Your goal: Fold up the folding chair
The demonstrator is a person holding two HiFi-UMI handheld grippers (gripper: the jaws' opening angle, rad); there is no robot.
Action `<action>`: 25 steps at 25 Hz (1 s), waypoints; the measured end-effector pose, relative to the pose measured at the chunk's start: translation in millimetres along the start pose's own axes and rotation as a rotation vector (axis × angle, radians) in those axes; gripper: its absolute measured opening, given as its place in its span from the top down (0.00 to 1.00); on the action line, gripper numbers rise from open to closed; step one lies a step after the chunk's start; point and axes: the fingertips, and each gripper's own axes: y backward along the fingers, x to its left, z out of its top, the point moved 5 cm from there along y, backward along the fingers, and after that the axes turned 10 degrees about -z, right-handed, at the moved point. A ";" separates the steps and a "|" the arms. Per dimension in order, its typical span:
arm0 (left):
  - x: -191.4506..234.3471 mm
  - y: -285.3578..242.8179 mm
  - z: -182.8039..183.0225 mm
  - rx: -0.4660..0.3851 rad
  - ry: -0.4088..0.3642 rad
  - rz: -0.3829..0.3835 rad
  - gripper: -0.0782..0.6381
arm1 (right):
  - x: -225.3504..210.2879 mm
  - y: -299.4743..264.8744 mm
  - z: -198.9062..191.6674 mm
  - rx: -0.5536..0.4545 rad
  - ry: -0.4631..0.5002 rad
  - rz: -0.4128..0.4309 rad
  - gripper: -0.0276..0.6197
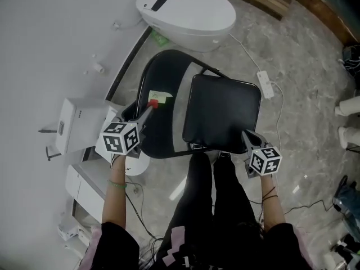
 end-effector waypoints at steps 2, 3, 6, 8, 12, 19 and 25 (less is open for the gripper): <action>2.1 -4.2 3.0 0.011 0.010 -0.013 0.55 | -21.3 -8.1 -10.6 0.024 -0.012 -0.023 0.93; 3.4 -6.6 4.6 0.017 0.021 -0.019 0.56 | -32.0 -11.5 -15.5 0.035 -0.025 -0.032 0.93; 7.6 -13.4 7.6 0.049 0.034 -0.014 0.64 | -63.4 -24.0 -29.1 0.078 -0.062 -0.052 0.93; 8.4 -16.1 9.4 0.069 0.019 -0.006 0.64 | -83.7 -36.0 -37.3 0.113 -0.077 -0.066 0.93; 7.5 -22.4 11.4 0.090 -0.010 0.016 0.64 | -120.0 -63.1 -51.2 0.145 -0.112 -0.074 0.72; 7.4 -22.9 8.4 0.096 -0.012 0.013 0.64 | -169.5 -109.2 -97.3 0.253 -0.116 -0.090 0.56; 9.4 -28.3 9.4 0.089 -0.043 0.005 0.64 | -198.4 -146.8 -109.2 0.278 -0.187 0.017 0.53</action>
